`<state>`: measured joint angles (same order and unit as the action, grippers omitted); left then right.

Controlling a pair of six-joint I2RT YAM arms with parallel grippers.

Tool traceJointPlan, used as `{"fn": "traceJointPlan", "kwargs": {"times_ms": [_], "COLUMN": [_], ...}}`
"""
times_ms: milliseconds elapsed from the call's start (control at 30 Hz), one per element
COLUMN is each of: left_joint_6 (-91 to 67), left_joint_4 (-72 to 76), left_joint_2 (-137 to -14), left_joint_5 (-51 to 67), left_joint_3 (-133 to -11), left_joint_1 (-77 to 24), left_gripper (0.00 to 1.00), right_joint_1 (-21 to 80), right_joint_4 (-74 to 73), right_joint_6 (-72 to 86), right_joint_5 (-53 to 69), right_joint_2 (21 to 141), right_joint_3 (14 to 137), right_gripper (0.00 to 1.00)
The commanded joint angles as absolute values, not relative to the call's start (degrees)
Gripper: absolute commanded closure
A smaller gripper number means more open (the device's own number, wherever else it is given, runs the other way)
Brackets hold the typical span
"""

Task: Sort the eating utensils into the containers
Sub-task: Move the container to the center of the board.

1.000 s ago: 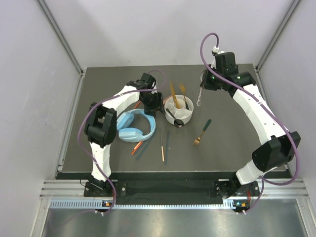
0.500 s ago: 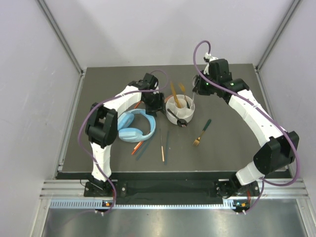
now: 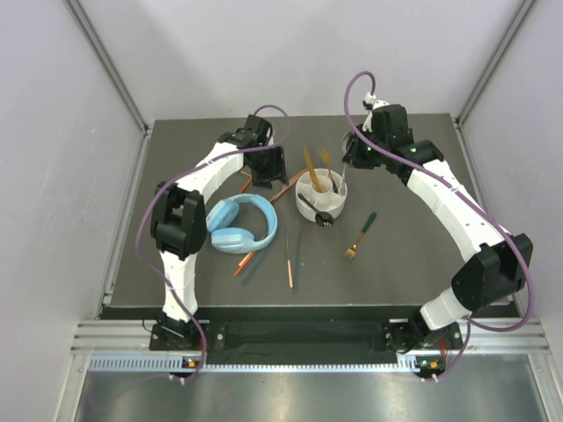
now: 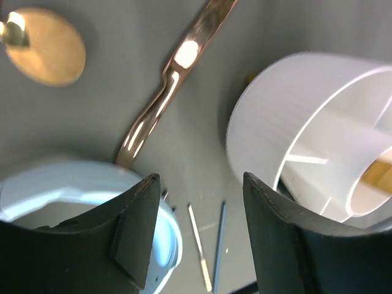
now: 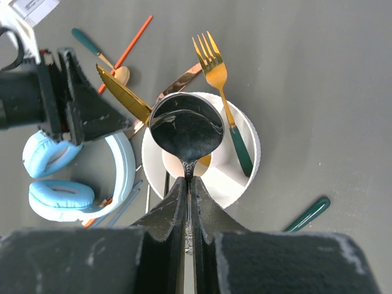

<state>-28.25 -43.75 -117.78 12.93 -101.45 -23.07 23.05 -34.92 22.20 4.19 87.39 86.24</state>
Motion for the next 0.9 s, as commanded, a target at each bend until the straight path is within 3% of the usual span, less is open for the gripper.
{"fn": "traceJointPlan", "kwargs": {"times_ms": [0, 867], "left_joint_6": [-28.21, -29.36], "left_joint_4": [-42.28, -40.96], "left_joint_2": [-121.37, -116.81], "left_joint_5": [15.64, 19.60], "left_joint_3": [-105.47, -97.82], "left_joint_1": [-23.29, -29.71], "left_gripper": [0.39, 0.39], "right_joint_1": [23.47, 23.47], "right_joint_4": [-32.78, -31.91], "right_joint_6": [21.45, 20.74], "right_joint_5": [3.43, 3.95], "right_joint_2": [86.66, 89.38], "right_joint_3": [87.36, 87.80], "right_gripper": [1.00, 1.00]}}
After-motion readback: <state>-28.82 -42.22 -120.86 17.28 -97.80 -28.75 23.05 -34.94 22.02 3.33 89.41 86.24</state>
